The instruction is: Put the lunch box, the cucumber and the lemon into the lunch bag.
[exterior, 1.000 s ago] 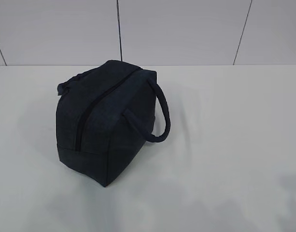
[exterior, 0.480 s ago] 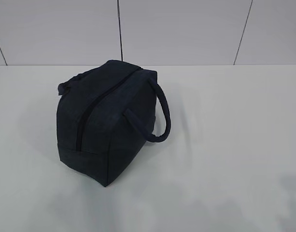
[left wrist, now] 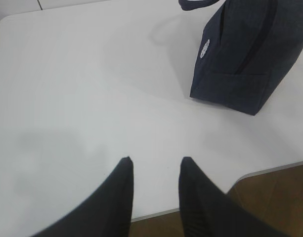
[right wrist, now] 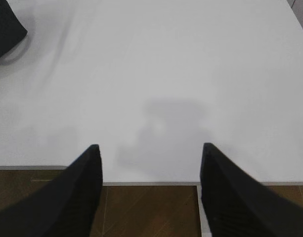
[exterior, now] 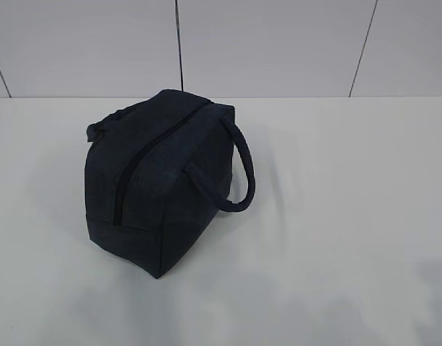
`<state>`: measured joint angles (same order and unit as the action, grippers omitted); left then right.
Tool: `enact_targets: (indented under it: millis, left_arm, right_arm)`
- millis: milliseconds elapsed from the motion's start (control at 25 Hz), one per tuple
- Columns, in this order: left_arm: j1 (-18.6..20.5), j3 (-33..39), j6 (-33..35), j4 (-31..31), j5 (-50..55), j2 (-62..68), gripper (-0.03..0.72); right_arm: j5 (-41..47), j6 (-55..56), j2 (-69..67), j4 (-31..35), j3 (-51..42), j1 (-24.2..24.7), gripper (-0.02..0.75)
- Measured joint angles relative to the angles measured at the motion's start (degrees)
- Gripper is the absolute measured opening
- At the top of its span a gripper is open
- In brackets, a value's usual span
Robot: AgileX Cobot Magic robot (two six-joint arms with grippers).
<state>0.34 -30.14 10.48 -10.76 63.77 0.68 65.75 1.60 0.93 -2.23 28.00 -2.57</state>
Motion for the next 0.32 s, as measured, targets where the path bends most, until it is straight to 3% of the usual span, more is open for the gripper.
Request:
enact_targets:
  millis: [320]
  left_arm:
    - [0.0, 0.0, 0.0, 0.0, 0.0, 0.0, 0.226]
  right_arm:
    - [0.0, 0.0, 0.0, 0.0, 0.0, 0.0, 0.468]
